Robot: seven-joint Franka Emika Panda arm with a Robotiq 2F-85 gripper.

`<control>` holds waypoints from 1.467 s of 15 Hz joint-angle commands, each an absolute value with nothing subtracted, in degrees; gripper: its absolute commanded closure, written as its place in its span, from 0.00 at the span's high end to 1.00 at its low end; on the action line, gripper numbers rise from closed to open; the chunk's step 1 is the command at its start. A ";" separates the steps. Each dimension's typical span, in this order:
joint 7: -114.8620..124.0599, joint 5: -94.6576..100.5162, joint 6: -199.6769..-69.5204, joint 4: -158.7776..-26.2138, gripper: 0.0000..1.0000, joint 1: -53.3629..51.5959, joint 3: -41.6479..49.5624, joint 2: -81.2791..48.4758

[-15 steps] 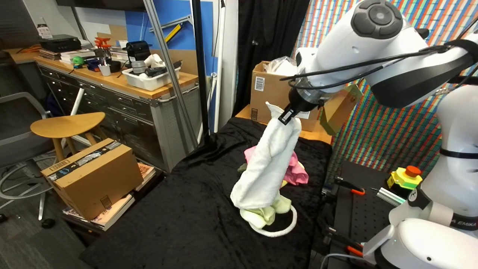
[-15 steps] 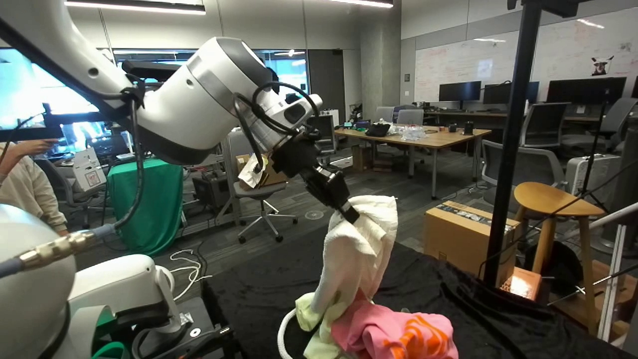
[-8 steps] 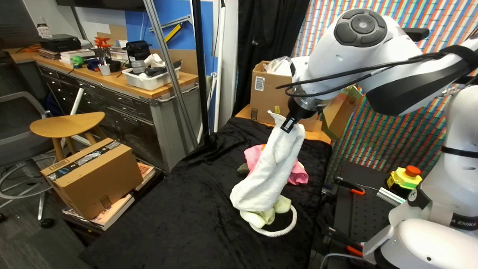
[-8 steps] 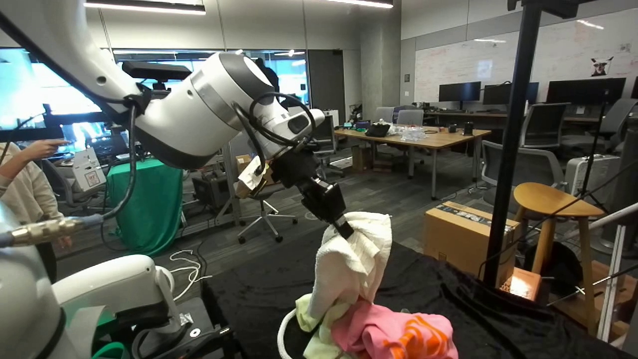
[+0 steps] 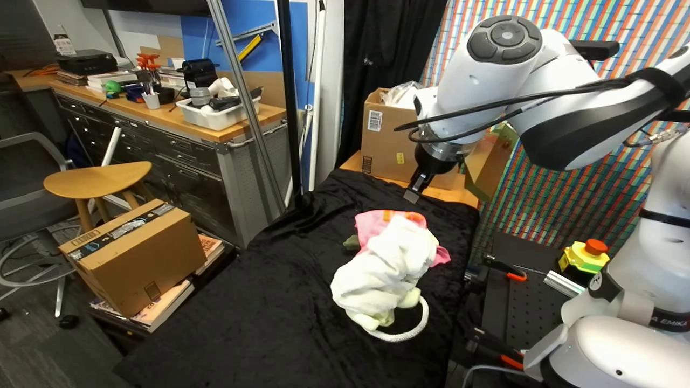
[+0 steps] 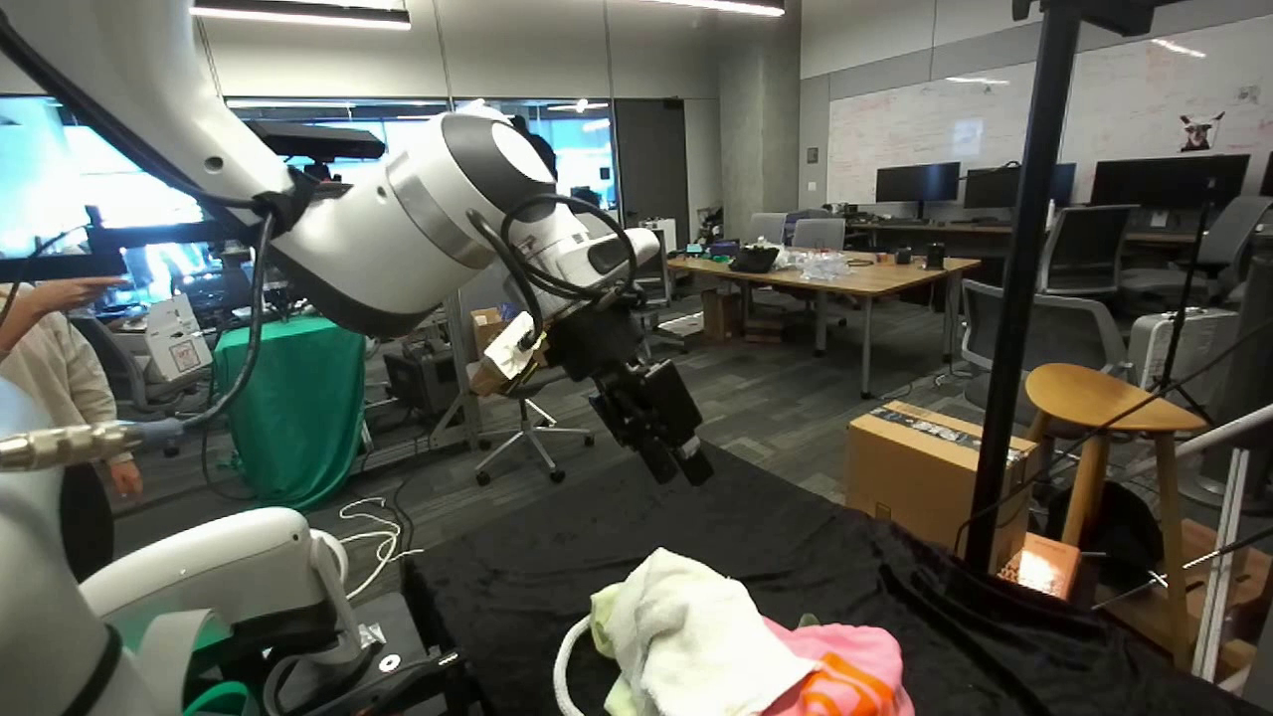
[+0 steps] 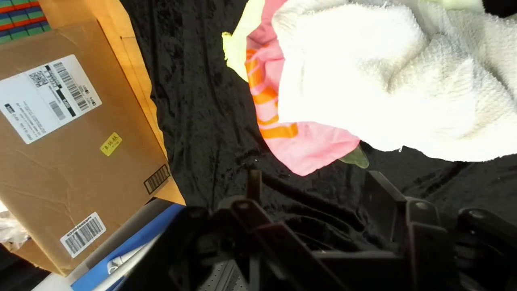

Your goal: Group up the objects on the table

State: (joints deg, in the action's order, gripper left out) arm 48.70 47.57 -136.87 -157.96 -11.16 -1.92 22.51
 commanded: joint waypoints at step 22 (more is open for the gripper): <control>18.61 10.88 -120.73 -157.16 1.00 -12.28 -13.67 50.52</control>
